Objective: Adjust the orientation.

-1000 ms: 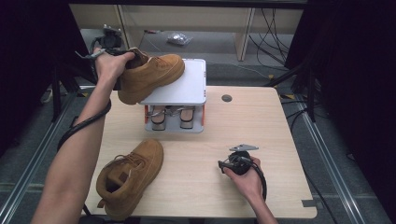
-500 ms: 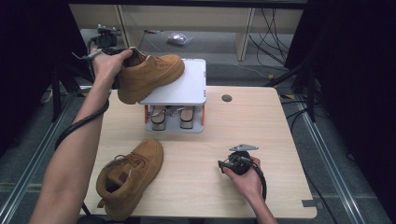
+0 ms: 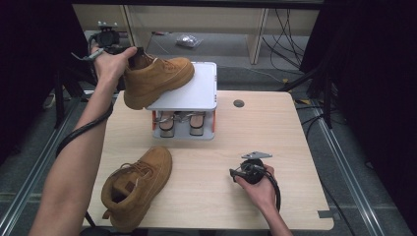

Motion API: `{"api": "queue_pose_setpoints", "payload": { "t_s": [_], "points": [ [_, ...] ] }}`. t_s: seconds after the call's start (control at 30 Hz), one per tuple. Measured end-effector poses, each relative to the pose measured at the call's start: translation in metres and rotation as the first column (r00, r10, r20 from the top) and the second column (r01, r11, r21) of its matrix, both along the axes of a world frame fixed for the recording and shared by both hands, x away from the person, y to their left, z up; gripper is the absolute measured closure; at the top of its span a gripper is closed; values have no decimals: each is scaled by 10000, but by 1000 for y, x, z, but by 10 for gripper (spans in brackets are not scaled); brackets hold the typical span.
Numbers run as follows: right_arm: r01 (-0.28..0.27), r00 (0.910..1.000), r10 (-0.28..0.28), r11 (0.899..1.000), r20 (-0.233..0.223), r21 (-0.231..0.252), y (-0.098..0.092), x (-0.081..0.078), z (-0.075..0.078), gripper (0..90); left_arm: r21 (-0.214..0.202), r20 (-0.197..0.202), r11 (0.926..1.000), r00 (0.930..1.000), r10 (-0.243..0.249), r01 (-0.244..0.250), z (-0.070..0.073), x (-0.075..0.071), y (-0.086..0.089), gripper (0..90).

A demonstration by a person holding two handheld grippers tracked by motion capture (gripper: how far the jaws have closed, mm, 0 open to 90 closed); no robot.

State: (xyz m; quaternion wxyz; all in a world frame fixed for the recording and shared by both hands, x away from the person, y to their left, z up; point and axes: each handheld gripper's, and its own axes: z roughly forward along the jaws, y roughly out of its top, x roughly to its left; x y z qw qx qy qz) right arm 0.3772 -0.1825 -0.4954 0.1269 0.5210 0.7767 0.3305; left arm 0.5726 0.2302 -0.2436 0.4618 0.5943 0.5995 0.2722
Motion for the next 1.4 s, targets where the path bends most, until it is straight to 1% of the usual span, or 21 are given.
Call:
{"api": "queue_pose_setpoints", "payload": {
  "t_s": [0.03, 0.2, 0.37, 0.47, 0.57, 0.67, 0.7, 0.73, 0.87, 0.93, 0.97, 1.0, 1.07, 1.1, 1.13, 1.2, 1.27, 1.3, 1.33, 1.37, 1.4],
  "points": [
    [31, 10000, -31, 9999, 13, 116, 1, 0, 0, 497, 8, 31, 10000, 10000, -20, 20, 2, -1, 0, 380],
    [-38, 10000, 38, 9999, 13, 104, 2, 1, 0, 497, -143, 75, 9998, 9999, -138, 139, 7, -7, 5, 401],
    [60, 10000, -59, 9999, 38, -127, 3, 1, 1, 497, -174, 160, 9996, 9996, -229, 232, 12, -12, 10, 436],
    [-9, 10000, 8, 9999, 60, 130, 4, 1, 1, 497, -205, 464, 9994, 9986, -252, 262, 21, -22, 17, 438],
    [36, 10000, -36, 10000, 7, 85, 4, 1, 1, 497, -276, 574, 9992, 9980, -266, 282, 25, -27, 21, 439],
    [-46, 9998, 46, 10000, 191, -6, 3, 1, 1, 497, -158, 680, 9995, 9974, -257, 269, 27, -34, 27, 460],
    [50, 10000, -51, 9999, 52, 151, 5, 1, 1, 497, -191, 692, 9991, 9970, -352, 366, 27, -37, 29, 457],
    [32, 10000, -32, 10000, 77, -18, 4, 1, 1, 497, -452, 687, 9974, 9962, -526, 558, 26, -43, 34, 448],
    [-21, 10000, 21, 10000, 36, -35, 3, 1, 2, 496, -558, 885, 9969, 9948, -503, 554, 23, -52, 43, 372],
    [-137, 9998, 136, 9999, 160, 74, 3, 2, 1, 497, -722, 905, 9948, 9937, -655, 722, 19, -59, 48, 352],
    [18, 10000, -18, 10000, 11, 42, 4, 1, 2, 496, -653, 863, 9952, 9940, -677, 734, 16, -62, 49, 329],
    [-68, 9999, 68, 10000, 103, -63, 4, 1, 2, 496, -476, 745, 9958, 9944, -744, 781, 11, -65, 51, 308],
    [-64, 10000, 64, 10000, 76, 73, 5, 2, 2, 496, -388, 608, 9958, 9949, -800, 824, 3, -69, 54, 287],
    [-61, 10000, 61, 10000, 74, 28, 6, 1, 2, 496, -415, 542, 9953, 9949, -853, 876, -6, -73, 56, 267],
    [-61, 10000, 61, 10000, 74, 28, 6, 1, 2, 496, -415, 542, 9953, 9949, -853, 876, -6, -73, 56, 260],
    [-121, 9999, 121, 9999, 35, -66, 6, 2, 2, 495, -344, 424, 9944, 9942, -989, 1004, -20, -80, 58, 243],
    [-215, 9997, 216, 9997, 127, -111, 6, 2, 2, 496, -583, 378, 9909, 9921, -1194, 1214, -29, -84, 58, 231],
    [-215, 9997, 216, 9997, 127, -111, 6, 2, 2, 496, -583, 378, 9909, 9921, -1194, 1214, -29, -84, 58, 215],
    [-192, 9998, 192, 9998, 62, -92, 6, 2, 2, 496, -590, 339, 9913, 9927, -1162, 1180, -38, -88, 58, 197],
    [-192, 9998, 192, 9998, 62, -92, 6, 2, 2, 496, -590, 339, 9913, 9927, -1162, 1180, -38, -88, 58, 194],
    [-143, 9999, 143, 9999, 56, -71, 7, 1, 3, 495, -559, 324, 9889, 9902, -1359, 1376, -48, -93, 57, 182]
  ]
}}
